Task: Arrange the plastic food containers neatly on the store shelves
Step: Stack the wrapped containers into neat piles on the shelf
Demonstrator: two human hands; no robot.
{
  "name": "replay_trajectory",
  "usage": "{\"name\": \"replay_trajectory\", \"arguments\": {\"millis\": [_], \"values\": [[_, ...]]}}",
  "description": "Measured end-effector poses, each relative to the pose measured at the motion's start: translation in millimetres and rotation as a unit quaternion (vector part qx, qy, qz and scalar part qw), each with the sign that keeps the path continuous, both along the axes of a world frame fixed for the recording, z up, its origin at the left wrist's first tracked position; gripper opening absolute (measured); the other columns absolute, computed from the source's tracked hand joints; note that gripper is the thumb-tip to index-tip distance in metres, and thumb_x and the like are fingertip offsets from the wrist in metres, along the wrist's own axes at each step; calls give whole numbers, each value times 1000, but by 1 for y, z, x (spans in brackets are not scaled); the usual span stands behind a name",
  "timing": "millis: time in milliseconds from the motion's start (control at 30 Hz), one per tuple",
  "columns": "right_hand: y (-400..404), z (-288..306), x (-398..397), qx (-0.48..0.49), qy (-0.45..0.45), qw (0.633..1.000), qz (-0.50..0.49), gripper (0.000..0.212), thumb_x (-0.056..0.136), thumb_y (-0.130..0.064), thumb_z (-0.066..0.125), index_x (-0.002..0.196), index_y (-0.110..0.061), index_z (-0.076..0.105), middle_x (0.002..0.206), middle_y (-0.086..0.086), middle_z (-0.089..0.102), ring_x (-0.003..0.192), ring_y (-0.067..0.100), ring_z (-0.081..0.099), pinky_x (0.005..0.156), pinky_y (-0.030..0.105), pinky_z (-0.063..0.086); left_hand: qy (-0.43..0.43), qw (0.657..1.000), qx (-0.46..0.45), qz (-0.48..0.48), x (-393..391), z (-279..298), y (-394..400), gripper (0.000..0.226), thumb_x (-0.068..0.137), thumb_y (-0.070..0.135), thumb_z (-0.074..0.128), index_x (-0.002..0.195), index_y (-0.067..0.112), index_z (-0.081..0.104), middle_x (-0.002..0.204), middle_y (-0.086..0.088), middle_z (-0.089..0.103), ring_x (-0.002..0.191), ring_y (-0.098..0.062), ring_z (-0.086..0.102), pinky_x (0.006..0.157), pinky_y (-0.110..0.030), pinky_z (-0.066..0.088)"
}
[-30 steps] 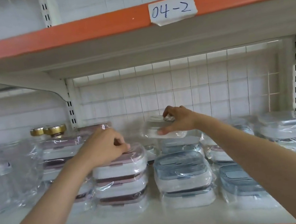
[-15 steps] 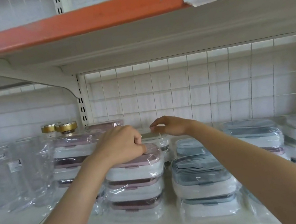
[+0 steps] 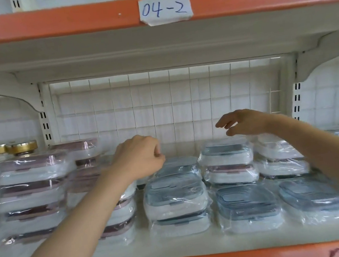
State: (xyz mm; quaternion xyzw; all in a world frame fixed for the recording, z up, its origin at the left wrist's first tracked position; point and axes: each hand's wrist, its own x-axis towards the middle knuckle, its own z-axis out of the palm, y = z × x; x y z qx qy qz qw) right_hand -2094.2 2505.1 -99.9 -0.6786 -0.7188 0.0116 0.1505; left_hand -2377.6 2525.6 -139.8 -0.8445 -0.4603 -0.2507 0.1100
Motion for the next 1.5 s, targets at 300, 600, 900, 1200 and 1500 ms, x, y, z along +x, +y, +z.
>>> {"name": "replay_trajectory", "arguments": {"millis": [300, 600, 900, 1200, 1500], "values": [[-49, -21, 114, -83, -92, 983, -137, 56, 89, -7, 51, 143, -10, 38, 154, 4, 24, 141, 20, 20, 110, 28, 17, -8, 980, -41, -197, 128, -27, -15, 42, 88, 33, 57, 128, 23, 53, 125, 6, 50, 116, -13, 47, 97, -30, 40], [-34, -50, 152, -57, -93, 984, -139, 95, 72, -46, 73, 145, -23, 18, 141, 6, 34, 124, 26, 25, 106, 49, 30, 43, 979, -32, -194, 168, -33, -21, 52, 90, 38, 54, 138, 21, 43, 131, 8, 40, 123, -12, 38, 102, -34, 38], [-83, -14, 136, 102, -150, 981, -73, 95, 64, -53, 77, 140, -20, 30, 129, 1, 31, 118, 20, 31, 103, 38, 33, 45, 982, -49, -174, 168, -30, -25, 52, 90, 38, 57, 137, 21, 42, 133, 9, 41, 124, -11, 40, 102, -38, 40], [-112, -45, 128, -169, -106, 979, -34, 90, 69, -40, 80, 141, -14, 33, 136, 4, 44, 112, 15, 45, 105, 37, 38, -63, 966, -38, -248, 196, -43, -39, 36, 93, 36, 54, 124, 17, 56, 126, 7, 50, 120, -9, 44, 99, -24, 35], [-59, -28, 126, -88, -70, 991, -73, 59, 94, -27, 51, 148, -17, 28, 155, 1, 25, 142, 21, 21, 115, 39, 15, -13, 968, -1, -249, 193, -35, -35, 40, 92, 34, 55, 129, 19, 54, 130, 8, 50, 122, -9, 42, 106, -27, 31]]}}
